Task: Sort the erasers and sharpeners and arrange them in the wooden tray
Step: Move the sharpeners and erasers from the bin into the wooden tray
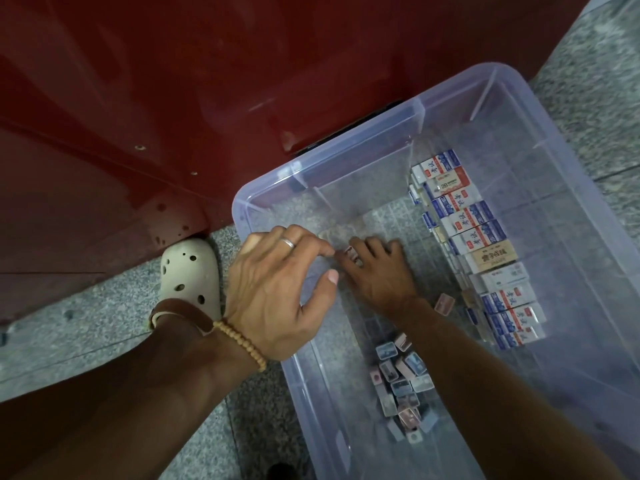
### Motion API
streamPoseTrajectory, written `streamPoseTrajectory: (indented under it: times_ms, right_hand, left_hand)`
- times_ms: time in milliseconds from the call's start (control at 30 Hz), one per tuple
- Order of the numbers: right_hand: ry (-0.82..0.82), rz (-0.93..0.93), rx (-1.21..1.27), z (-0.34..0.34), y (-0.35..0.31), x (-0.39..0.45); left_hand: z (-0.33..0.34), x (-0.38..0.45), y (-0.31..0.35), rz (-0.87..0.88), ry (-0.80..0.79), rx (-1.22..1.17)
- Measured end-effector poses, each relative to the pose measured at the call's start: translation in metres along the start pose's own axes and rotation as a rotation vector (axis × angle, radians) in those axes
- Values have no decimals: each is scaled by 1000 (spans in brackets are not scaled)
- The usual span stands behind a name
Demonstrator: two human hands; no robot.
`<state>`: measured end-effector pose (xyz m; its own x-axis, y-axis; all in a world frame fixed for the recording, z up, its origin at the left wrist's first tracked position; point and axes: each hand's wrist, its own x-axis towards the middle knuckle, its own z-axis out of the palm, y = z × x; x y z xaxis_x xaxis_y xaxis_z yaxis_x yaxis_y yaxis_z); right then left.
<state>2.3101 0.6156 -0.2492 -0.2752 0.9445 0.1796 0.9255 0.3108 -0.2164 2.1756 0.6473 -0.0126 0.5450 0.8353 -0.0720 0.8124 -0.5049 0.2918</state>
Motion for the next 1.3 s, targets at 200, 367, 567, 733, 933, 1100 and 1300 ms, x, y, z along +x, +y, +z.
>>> streamPoseTrajectory:
  times_ms: [200,367,567,733,933,1100,1300]
  right_hand:
    - [-12,-16,-38,-7,2,0]
    - [-173,184,-111,-20,0,-16]
    - [-224,132,-29,-20,3,-11]
    - [-226,105,47,-23,11,2]
    - [-239,215,166,-25,5,10]
    - [-325,313,222,-35,1,16]
    - [-409,415,294,-46,2,31]
  left_hand:
    - [0,0,-1,3,5,-14]
    - [0,1,-2,12,15,-31]
    - [0,0,-1,13,18,-38]
    - [0,-1,-2,19,28,-35]
    - [0,0,-2,16,18,-46]
    - [0,0,-2,8,13,-38]
    - [0,0,-2,7,10,-38]
